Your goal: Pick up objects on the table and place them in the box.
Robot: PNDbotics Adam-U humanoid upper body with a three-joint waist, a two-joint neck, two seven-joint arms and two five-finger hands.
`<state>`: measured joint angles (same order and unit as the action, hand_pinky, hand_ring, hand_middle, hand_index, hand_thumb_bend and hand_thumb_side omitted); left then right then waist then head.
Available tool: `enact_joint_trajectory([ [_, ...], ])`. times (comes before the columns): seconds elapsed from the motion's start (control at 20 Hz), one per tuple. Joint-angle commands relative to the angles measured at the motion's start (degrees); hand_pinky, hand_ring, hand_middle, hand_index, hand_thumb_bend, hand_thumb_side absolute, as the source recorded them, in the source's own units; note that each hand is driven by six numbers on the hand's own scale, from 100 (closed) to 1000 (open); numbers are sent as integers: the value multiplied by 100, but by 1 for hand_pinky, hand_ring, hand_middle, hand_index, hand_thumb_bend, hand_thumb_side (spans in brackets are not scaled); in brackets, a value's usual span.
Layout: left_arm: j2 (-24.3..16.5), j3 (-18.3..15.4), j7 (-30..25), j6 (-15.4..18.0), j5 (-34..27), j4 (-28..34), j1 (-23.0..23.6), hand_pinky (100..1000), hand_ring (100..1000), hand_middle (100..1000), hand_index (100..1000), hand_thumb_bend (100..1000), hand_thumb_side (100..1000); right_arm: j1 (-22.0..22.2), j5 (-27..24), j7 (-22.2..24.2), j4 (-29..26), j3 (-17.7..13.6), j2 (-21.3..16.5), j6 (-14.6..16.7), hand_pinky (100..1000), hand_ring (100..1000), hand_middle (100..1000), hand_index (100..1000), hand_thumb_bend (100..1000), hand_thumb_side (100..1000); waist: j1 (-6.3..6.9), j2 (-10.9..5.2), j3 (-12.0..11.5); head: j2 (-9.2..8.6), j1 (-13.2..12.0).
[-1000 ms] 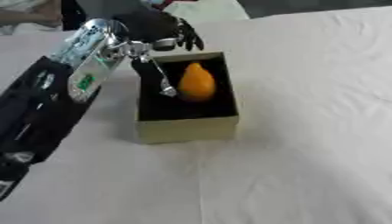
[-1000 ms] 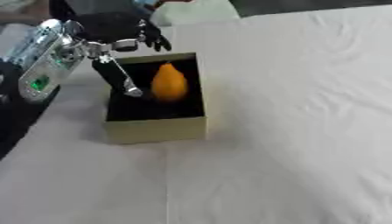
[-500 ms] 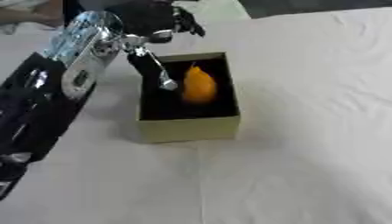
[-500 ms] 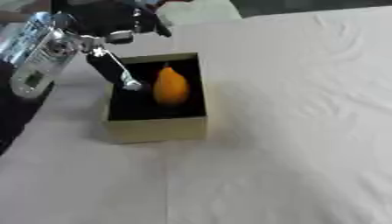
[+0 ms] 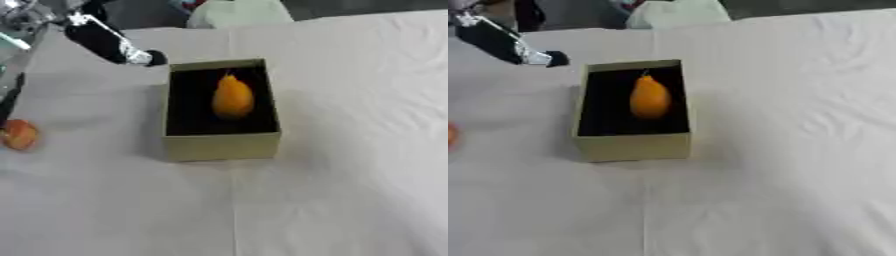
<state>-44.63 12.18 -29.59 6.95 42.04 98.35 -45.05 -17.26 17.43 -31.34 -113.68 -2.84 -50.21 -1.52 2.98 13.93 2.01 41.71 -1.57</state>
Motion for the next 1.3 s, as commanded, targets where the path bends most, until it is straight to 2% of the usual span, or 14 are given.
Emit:
enact_joint_trajectory([
  [0.05,-651,-248,-15,-108,-230,181,229,838,817,792,910,654,493,-22,46,-51,-91,-106,-235,-2,793,776,777,820,133,1000,-53,-109,-24,-44,-11],
  [0.3,-1139,-383,-33,-182,-450,180,862,848,827,805,917,663,475,-6,61,-71,-91,-115,-247,-5,793,776,777,820,134,1000,-93,-92,-63,-72,-70],
  [0.65,-1464,-541,-40,-265,-497,70,1576,848,828,802,909,680,430,23,70,-98,-91,-133,-244,-16,793,776,777,820,138,1000,-151,-59,-64,-112,-161],
  [0.9,-1610,-638,-52,-296,-495,79,1911,842,825,794,905,688,412,36,72,-108,-91,-138,-241,-21,793,776,777,820,137,1000,-162,-45,-81,-134,-167],
  [1.15,-1650,-672,-118,-335,-242,-59,2086,831,819,788,895,662,318,42,65,-104,-91,-133,-234,-21,793,776,776,818,133,1000,-170,-45,-79,-173,-182],
  [1.3,-1636,-669,-159,-371,-115,-232,2116,828,817,788,894,656,302,61,63,-109,-91,-136,-228,-20,793,776,776,818,134,1000,-179,-39,-66,-182,-186],
])
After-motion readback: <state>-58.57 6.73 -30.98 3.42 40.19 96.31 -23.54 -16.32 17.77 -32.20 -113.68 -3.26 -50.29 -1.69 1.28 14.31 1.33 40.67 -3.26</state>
